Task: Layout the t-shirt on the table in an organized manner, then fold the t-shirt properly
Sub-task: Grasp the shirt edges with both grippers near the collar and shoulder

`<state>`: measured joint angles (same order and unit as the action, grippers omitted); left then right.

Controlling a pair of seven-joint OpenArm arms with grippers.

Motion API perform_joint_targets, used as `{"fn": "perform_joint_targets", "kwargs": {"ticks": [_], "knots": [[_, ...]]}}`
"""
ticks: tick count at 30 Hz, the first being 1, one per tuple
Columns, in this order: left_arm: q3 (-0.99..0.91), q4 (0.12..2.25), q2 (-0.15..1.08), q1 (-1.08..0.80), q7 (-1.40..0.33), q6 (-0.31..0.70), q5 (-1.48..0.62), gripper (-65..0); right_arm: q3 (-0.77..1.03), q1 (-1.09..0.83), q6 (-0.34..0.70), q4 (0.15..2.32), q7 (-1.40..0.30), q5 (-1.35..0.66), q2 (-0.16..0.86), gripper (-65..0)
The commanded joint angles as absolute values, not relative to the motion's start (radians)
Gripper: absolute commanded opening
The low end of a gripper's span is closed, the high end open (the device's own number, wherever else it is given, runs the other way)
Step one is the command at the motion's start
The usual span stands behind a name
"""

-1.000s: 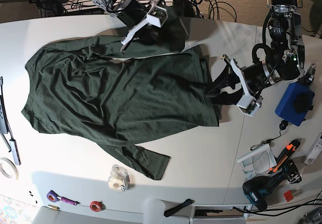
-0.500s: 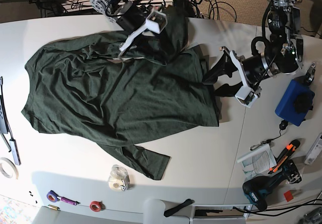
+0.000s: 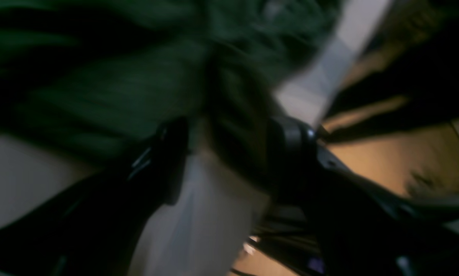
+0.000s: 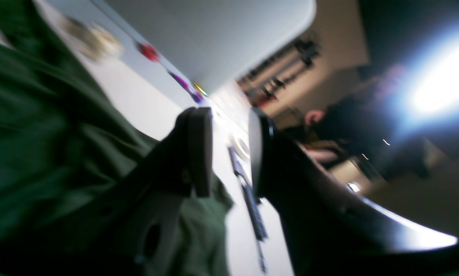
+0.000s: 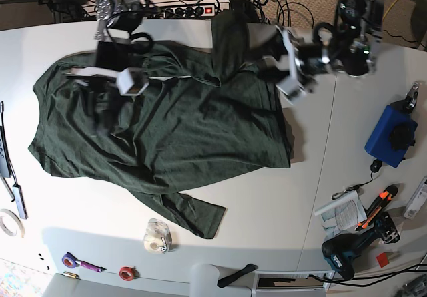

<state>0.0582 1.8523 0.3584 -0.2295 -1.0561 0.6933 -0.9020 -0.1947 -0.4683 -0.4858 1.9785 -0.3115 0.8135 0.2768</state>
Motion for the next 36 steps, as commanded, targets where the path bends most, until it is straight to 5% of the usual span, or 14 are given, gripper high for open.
{"fn": "perform_joint_targets", "kwargs": {"ticks": [1,6,12,22,29,34,36], "knots": [[0.08,1.869,0.366,-0.221,-1.05,0.698,-0.919,-31.1,-0.171,-0.466,-0.505,1.996,-0.309,0.827,0.283,-48.9],[0.189,1.869,0.366,-0.221,-1.133,0.698,-0.825,-31.1,-0.104,-0.471,-0.475,1.996,-0.362,0.739,0.297,-48.9],[0.227,1.869,0.366,-0.222,-1.153,0.677,-0.777,-31.1,-0.104,-0.471,-0.202,1.996,-0.389,0.58,0.329,-48.9],[0.227,1.869,0.366,-0.245,-1.154,0.622,-0.777,-33.3,-0.104,-0.471,0.033,1.996,-0.385,0.3,0.329,-48.9],[0.227,1.869,0.348,-0.266,-1.092,0.564,-0.719,-41.8,-0.104,-0.471,0.064,1.995,-0.377,0.25,0.329,-48.9],[0.227,1.869,0.33,-0.266,-1.041,0.511,-0.635,-65.0,-0.104,-0.471,0.064,1.995,-0.374,0.25,0.329,-48.9],[0.227,1.869,0.329,-0.263,-1.023,0.513,-0.635,-65.0,-0.104,-0.471,0.064,1.994,-0.374,0.25,0.33,-48.9]]}}
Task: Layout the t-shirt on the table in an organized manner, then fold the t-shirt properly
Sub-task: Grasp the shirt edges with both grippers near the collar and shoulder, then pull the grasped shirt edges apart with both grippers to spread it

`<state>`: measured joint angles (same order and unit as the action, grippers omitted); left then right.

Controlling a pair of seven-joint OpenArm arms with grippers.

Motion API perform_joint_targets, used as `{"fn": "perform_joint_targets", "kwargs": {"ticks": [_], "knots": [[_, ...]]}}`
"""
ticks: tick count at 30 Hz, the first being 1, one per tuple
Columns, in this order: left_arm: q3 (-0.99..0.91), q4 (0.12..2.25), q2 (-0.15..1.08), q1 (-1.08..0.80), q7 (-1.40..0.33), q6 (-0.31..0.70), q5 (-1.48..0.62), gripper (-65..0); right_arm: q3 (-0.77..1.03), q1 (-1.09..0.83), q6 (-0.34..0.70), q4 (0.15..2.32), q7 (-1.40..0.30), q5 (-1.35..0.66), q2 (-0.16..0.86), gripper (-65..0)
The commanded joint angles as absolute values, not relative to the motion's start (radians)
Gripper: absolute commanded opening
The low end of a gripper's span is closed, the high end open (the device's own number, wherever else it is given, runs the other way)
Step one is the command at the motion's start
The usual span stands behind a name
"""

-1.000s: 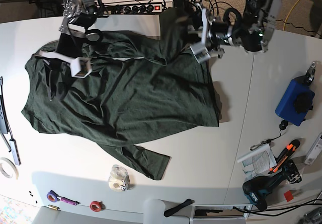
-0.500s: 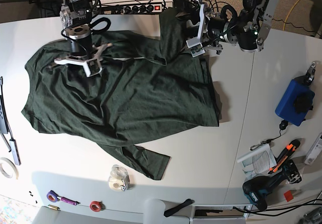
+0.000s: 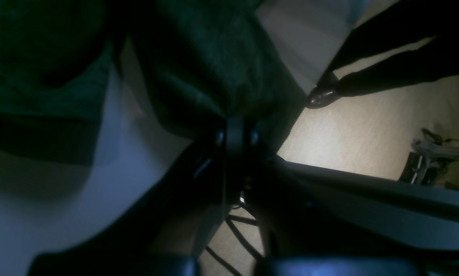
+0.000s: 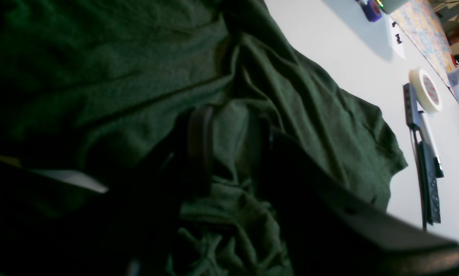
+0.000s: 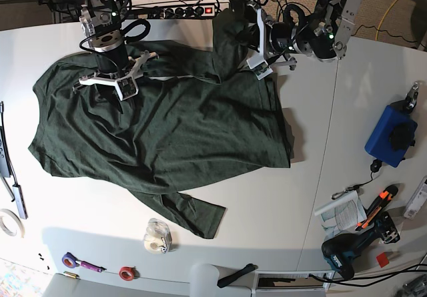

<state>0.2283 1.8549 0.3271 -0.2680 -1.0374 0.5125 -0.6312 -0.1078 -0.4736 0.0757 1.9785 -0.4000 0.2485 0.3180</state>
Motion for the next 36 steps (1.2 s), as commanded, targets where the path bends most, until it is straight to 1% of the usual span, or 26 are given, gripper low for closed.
{"fn": "perform_joint_targets", "kwargs": {"ticks": [1,3,5,9,10,14,17,20,25,27,31,33,36], "knots": [[0.227,1.869,0.33,-0.262,-1.023,0.513,-0.635,-65.0,-0.104,-0.471,0.064,1.994,-0.374,0.246,0.329,-48.9],[0.226,1.87,0.331,-0.252,-1.038,0.522,-0.646,-65.0,-0.104,-0.471,0.064,1.986,-0.374,0.214,0.33,-48.9],[0.223,1.87,0.333,-0.237,-1.084,0.575,-0.701,-65.0,-0.104,-0.471,0.064,1.967,-0.373,0.202,0.33,-48.9],[0.155,1.871,0.335,-0.209,-1.232,0.685,-0.974,-65.0,-0.104,-0.47,0.064,1.905,-0.342,0.201,0.33,-48.9],[0.126,1.871,0.335,-0.202,-1.266,0.698,-1.05,-65.0,-0.104,-0.47,0.065,1.884,-0.337,0.2,0.33,-48.9],[-0.003,1.871,0.335,-0.167,-1.396,0.698,-1.314,-65.0,-0.104,-0.465,0.091,1.788,-0.315,0.172,0.33,-48.9],[-0.097,1.871,0.336,-0.128,-1.396,0.698,-1.44,-65.0,-0.104,-0.465,0.117,1.716,-0.276,0.173,0.33,-48.9],[-0.177,1.87,0.336,-0.095,-1.396,0.698,-1.451,-65.0,-0.104,-0.465,0.119,1.674,-0.269,0.173,0.33,-48.9],[-0.284,1.87,0.336,-0.06,-1.396,0.698,-1.43,-65.0,-0.104,-0.465,0.119,1.67,-0.269,0.173,0.33,-48.9],[-0.305,1.87,0.342,-0.061,-1.396,0.698,-1.4,-65.0,-0.104,-0.465,0.119,1.67,-0.269,0.173,0.33,-48.9],[-0.305,1.87,0.396,-0.084,-1.396,0.698,-1.36,-64.3,-0.104,-0.465,0.119,1.67,-0.27,0.173,0.33,-48.9],[-0.305,1.87,0.421,-0.104,-1.396,0.698,-1.345,-58.3,-0.104,-0.465,0.119,1.67,-0.269,0.173,0.33,-48.9],[-0.305,1.87,0.451,-0.146,-1.396,0.698,-1.346,-51.2,-0.104,-0.465,0.118,1.67,-0.27,0.173,0.33,-48.9]]}}
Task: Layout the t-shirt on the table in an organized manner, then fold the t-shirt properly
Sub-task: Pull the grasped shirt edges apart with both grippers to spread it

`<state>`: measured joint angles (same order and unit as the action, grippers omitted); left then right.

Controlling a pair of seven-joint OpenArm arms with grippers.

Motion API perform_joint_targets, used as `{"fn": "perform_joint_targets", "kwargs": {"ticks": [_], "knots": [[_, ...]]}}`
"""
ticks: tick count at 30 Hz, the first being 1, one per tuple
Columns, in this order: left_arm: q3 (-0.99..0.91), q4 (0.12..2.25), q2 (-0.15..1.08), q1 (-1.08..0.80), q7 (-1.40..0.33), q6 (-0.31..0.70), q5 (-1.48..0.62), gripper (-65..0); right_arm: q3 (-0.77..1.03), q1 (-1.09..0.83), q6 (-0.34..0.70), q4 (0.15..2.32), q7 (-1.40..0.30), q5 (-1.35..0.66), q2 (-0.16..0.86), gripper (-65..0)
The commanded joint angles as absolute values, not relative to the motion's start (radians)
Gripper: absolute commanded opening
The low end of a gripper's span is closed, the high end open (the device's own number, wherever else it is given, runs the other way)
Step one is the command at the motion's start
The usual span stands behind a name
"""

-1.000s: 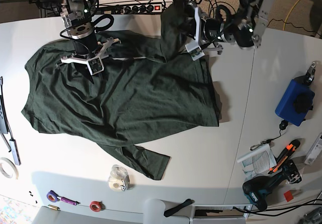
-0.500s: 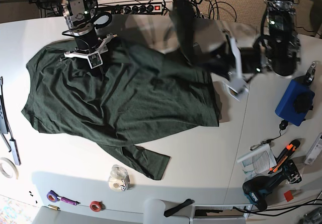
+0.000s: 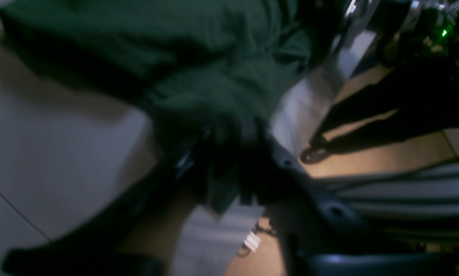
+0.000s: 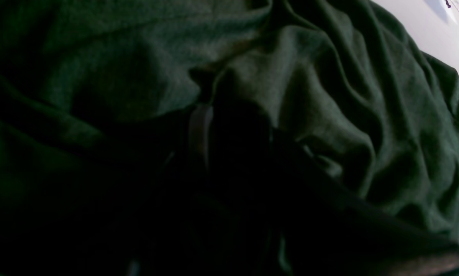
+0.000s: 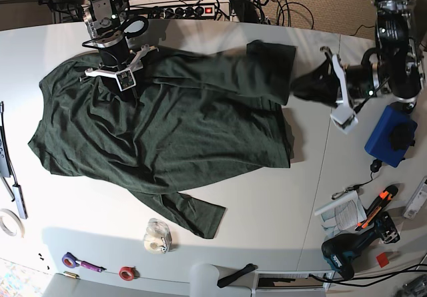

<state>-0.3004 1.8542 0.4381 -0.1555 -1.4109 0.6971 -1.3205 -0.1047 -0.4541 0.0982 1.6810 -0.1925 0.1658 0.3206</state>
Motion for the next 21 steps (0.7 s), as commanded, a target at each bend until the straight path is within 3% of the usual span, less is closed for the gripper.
{"fn": "perform_joint_targets", "kwargs": {"ticks": [1,5,9,13,17,21], "knots": [[-0.305,1.87,0.457,-0.161,-1.396,0.698,-1.345,-48.1,-0.104,-0.465,0.118,1.67,-0.27,0.173,0.33,-48.9],[-0.305,1.87,0.467,-0.224,-1.396,0.698,-1.335,-38.5,-0.104,-0.465,0.118,1.67,-0.269,0.173,0.33,-48.9],[-0.305,1.869,0.466,-0.276,-1.387,0.698,-1.209,-38.6,-0.103,-0.465,0.089,1.67,-0.228,0.205,0.33,-48.9],[-0.303,1.869,0.465,-0.31,-1.257,0.698,-1.03,-38.6,-0.103,-0.465,-0.051,1.71,-0.186,0.211,0.33,-48.9],[-0.303,1.869,0.46,-0.328,-1.225,0.698,-1.001,-38.6,-0.103,-0.465,-0.15,1.827,-0.202,0.211,0.33,-48.9],[-0.303,1.869,0.425,-0.332,-1.203,0.698,-1.004,-40.3,-0.103,-0.463,-0.163,1.981,-0.288,0.21,0.33,-48.9]]}}
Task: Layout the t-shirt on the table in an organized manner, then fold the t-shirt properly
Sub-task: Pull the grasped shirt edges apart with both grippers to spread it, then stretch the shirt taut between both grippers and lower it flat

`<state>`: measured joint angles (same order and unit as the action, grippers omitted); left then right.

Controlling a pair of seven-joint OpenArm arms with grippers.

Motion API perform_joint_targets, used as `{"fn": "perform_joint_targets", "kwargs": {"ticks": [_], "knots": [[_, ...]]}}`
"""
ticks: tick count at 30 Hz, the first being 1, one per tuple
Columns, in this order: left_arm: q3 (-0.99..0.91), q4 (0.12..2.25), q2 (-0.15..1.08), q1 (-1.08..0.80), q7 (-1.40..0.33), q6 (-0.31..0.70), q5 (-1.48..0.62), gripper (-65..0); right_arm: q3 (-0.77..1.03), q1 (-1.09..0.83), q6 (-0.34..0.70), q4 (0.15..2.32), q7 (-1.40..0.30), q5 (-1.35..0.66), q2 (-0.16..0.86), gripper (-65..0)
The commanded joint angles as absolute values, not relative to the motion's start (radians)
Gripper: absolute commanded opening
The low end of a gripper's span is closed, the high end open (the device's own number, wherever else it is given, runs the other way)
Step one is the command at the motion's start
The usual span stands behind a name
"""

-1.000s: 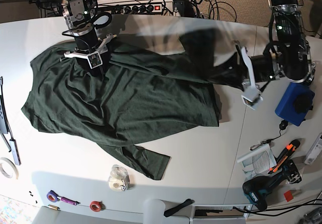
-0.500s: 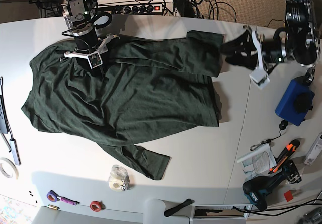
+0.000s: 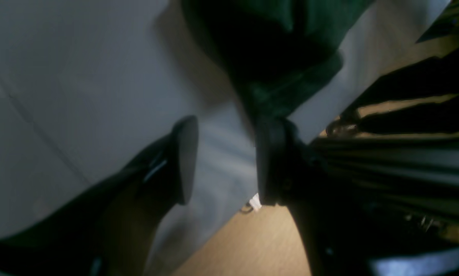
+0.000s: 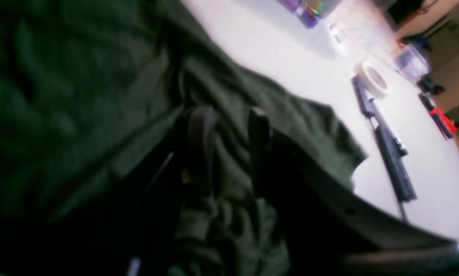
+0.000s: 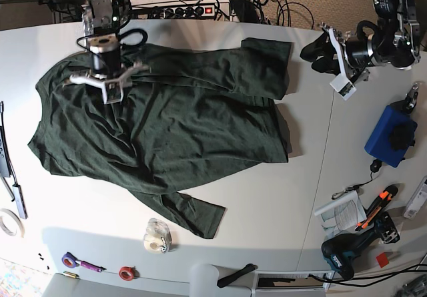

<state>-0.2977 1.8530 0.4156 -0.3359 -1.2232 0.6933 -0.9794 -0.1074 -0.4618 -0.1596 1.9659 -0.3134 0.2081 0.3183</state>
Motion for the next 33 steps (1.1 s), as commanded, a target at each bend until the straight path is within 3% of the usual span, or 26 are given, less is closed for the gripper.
{"fn": "perform_joint_targets", "kwargs": {"ticks": [1,5,12,22,33], "knots": [[-0.303,1.869,0.411,-0.333,-1.204,0.698,-1.02,-43.2,-0.102,-0.463,-0.163,2.02,-0.31,0.21,0.329,-48.9],[-0.303,1.869,0.343,-0.333,-1.228,0.698,-1.105,-64.5,-0.102,-0.463,-0.163,2.146,-0.379,0.219,0.329,-48.9],[-0.303,1.869,0.279,-0.333,-1.234,0.698,-1.093,-65.0,0.001,-0.468,-0.162,2.191,-0.424,0.278,0.324,-48.9],[-0.298,1.868,0.184,-0.333,-1.264,0.698,-1.045,-65.0,0.347,-0.525,-0.03,2.146,-0.481,0.007,0.324,-49.0],[-0.087,1.866,0.183,-0.333,-1.208,0.642,-0.778,-65.0,0.381,-0.565,0.116,1.956,-0.561,-0.166,0.324,-49.0]]}}
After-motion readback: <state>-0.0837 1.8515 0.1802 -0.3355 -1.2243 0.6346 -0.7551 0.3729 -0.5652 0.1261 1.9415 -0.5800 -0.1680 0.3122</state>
